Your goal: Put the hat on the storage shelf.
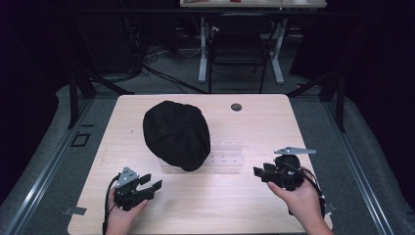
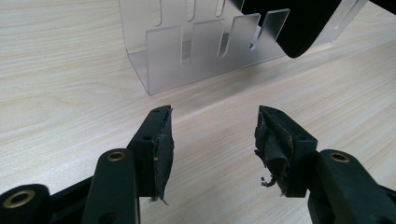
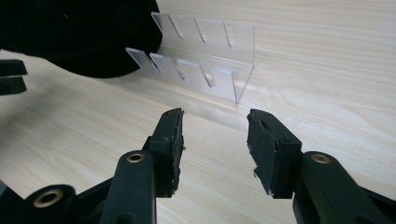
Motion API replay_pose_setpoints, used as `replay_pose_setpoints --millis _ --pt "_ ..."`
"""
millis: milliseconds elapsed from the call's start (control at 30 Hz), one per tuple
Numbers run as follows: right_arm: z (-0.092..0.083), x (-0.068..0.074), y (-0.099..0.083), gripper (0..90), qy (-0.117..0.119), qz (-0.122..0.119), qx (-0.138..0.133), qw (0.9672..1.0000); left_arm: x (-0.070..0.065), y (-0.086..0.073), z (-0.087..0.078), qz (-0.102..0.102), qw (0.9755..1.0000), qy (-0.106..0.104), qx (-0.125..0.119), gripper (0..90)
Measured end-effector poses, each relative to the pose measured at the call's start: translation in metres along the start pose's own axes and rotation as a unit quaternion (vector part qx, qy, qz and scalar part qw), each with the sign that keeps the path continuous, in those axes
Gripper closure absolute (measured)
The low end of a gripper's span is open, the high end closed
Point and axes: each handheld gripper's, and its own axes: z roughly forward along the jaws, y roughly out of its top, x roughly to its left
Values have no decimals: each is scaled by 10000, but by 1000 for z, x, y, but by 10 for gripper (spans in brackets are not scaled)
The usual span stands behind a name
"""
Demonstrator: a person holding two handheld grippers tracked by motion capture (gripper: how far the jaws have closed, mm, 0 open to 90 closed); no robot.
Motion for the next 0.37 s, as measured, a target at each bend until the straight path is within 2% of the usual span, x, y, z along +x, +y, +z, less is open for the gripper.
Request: replay_pose_setpoints --millis 100,367 --pt "5 -4 -11 552 -65 30 32 10000 0 0 0 38 10000 -17 17 465" --pt "10 -12 -25 552 -203 98 -32 9997 -3 1 0 63 10000 -26 -66 466"
